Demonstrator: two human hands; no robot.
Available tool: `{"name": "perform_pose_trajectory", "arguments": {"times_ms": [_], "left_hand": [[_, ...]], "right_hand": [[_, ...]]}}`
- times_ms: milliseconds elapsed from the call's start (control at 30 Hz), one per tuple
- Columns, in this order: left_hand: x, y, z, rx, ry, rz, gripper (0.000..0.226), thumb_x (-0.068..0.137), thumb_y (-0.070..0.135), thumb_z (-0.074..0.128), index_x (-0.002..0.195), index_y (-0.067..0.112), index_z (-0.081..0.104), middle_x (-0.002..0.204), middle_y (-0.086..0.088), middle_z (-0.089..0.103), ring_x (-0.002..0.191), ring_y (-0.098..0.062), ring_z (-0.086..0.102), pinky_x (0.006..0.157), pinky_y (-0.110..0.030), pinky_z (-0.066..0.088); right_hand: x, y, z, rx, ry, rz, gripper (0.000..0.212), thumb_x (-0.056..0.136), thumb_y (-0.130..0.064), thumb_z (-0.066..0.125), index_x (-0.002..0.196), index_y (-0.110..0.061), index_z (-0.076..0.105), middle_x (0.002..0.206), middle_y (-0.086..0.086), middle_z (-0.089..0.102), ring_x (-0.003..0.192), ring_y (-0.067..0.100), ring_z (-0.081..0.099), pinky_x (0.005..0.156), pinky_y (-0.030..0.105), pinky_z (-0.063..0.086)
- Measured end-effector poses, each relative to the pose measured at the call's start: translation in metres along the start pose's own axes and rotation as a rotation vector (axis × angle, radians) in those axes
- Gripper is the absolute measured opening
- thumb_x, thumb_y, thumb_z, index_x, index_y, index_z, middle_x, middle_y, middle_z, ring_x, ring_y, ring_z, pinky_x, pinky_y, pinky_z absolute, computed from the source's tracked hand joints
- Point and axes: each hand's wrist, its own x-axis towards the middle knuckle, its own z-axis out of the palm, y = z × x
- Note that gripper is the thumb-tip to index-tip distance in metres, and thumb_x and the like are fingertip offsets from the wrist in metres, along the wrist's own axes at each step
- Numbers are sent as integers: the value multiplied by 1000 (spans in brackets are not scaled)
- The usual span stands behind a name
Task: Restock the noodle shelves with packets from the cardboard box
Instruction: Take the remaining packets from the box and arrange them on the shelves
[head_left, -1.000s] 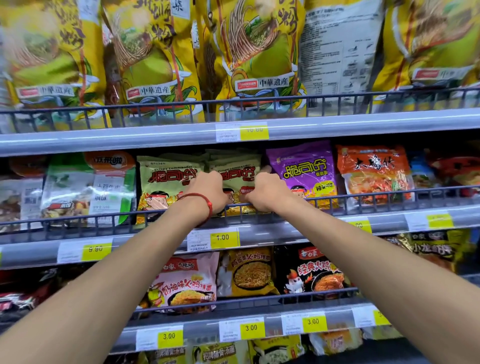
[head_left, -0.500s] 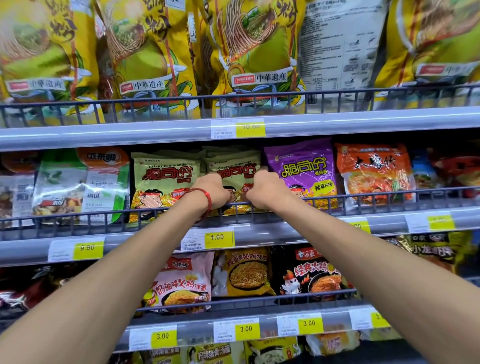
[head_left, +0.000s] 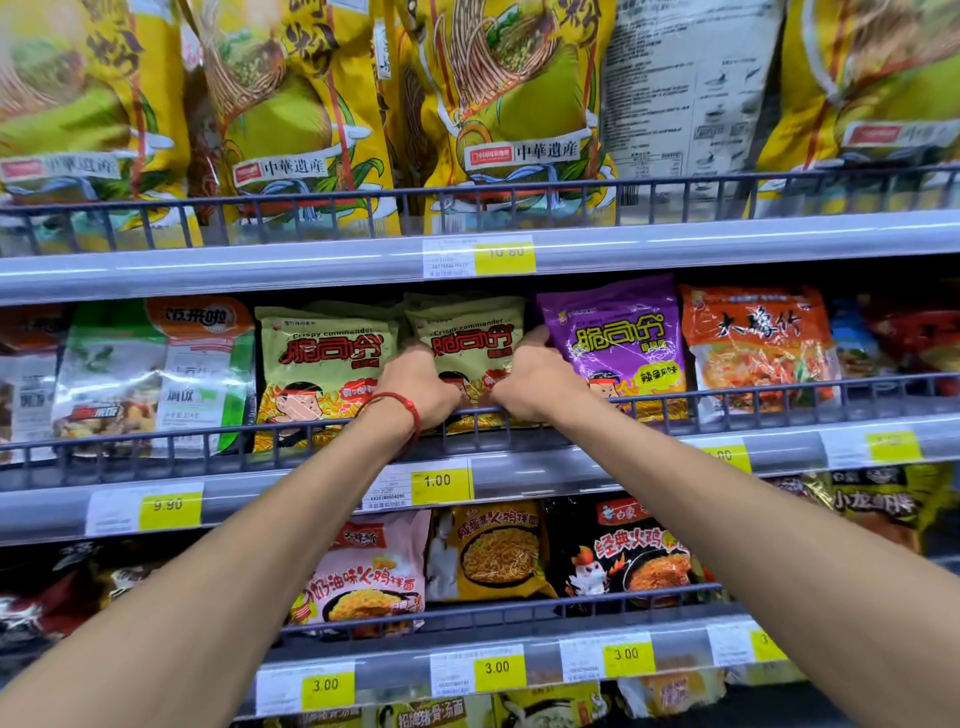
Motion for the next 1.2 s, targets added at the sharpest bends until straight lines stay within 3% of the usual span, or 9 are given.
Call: {"name": "perform_pose_trajectory", "arguments": {"times_ms": [67, 167, 433, 533, 633, 767, 867, 1000, 1200], "left_hand": [[1, 2, 1, 43, -17, 12, 22, 91, 15, 59, 109, 4, 55, 101, -12, 59, 96, -31, 60, 76, -32, 50], [4, 4, 3, 70, -51, 18, 31, 93, 20, 58, 119, 3, 53, 114, -17, 62, 106, -33, 61, 88, -36, 54], [14, -1, 14, 55, -3, -21, 46, 92, 23, 57, 131, 3, 47, 115, -18, 61, 100, -34, 62, 83, -37, 55], [13, 1, 14, 57, 6, -33, 43, 90, 25, 57, 127, 5, 51, 114, -18, 62, 96, -34, 64, 82, -38, 57], [9, 1, 14, 29, 26, -45, 39, 90, 27, 60, 122, 6, 54, 111, -17, 62, 93, -33, 64, 79, -37, 57], [5, 1, 11, 0, 77, -43, 34, 88, 26, 65, 114, 6, 56, 110, -18, 63, 97, -35, 63, 85, -39, 57], [4, 3, 8, -10, 94, -43, 38, 86, 23, 68, 116, 4, 55, 113, -19, 61, 101, -36, 62, 86, -35, 55], [9, 7, 3, 4, 109, -30, 39, 84, 21, 72, 115, 4, 54, 107, -14, 60, 98, -32, 60, 86, -33, 53], [13, 6, 10, 52, 135, -50, 51, 85, 21, 74, 126, 3, 49, 125, -23, 51, 110, -38, 58, 95, -40, 52]], "right_hand": [[1, 1, 0, 2, 3, 1, 71, 89, -31, 67, 140, -1, 28, 138, 20, 51, 125, 37, 53, 101, 43, 46], [-2, 5, -2, -12, 22, -24, 54, 93, -26, 61, 137, -2, 39, 136, 21, 50, 124, 38, 52, 100, 42, 46], [-1, 5, -2, -28, 24, -47, 43, 93, -20, 58, 130, -1, 48, 132, 25, 51, 119, 41, 53, 95, 38, 46], [-7, 6, -4, 2, 29, -72, 25, 91, -18, 57, 112, -5, 54, 123, 23, 58, 108, 39, 57, 87, 37, 47], [-15, 6, -9, 17, 47, -89, 10, 89, -12, 55, 93, -7, 47, 115, 22, 61, 93, 38, 55, 73, 33, 41], [-14, 9, -12, 30, 65, -86, 23, 91, -11, 58, 112, -3, 55, 122, 23, 57, 107, 40, 57, 73, 32, 39], [-7, 11, -10, 34, 83, -79, 28, 90, -12, 66, 114, -2, 56, 123, 24, 57, 110, 41, 57, 75, 34, 42], [-1, 14, -8, 25, 114, -77, 38, 87, -4, 61, 123, 0, 52, 128, 26, 51, 116, 42, 53, 91, 38, 46], [6, 17, 0, 81, 162, -50, 41, 79, -7, 69, 117, -4, 55, 121, 23, 55, 113, 38, 53, 91, 35, 47]]}}
